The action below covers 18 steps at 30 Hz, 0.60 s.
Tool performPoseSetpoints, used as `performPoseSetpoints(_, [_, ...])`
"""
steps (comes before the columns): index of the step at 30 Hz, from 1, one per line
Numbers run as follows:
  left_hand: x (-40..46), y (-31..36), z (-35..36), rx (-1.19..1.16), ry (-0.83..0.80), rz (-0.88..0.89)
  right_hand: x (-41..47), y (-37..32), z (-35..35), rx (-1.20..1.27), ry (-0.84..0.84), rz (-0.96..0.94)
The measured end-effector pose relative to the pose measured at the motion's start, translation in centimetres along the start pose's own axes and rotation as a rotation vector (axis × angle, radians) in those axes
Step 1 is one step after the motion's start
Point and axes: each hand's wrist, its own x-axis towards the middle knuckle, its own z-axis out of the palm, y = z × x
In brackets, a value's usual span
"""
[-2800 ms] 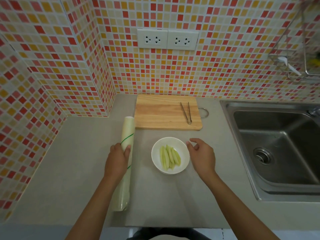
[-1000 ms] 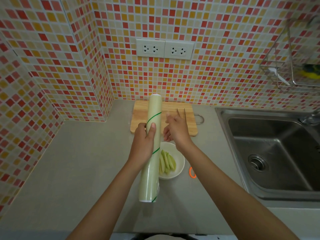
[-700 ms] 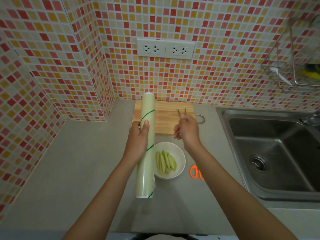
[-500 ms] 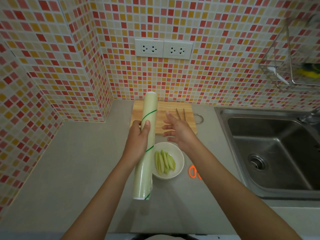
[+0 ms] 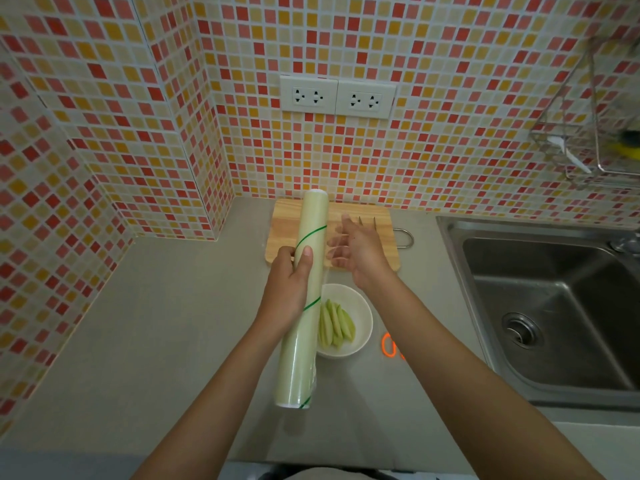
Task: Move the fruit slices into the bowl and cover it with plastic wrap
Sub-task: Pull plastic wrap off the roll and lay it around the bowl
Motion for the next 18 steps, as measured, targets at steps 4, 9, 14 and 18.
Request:
performPoseSetpoints(4, [0.1,-0.1,0.1,-0.018,0.003,-0.017,-1.2,2.4,0.8,-0.254,0.009,-0.082])
performPoseSetpoints(9, [0.4,-0.5,0.1,-0.042,-0.012,-0.043,-1.3,2.9,0.1,-0.323,0.112,-0.188])
performPoseSetpoints(14, [0.7,-0.3,0.5,-0.088,0.005,-0.075,-2.6,3.9,0.6,-0.373,0.097,-0.236])
performPoseSetpoints(18, [0.9,-0.2,0.5,-0.091,0.018,-0.064,-2.9,4.6,0.6,-0.588,0.153,-0.388])
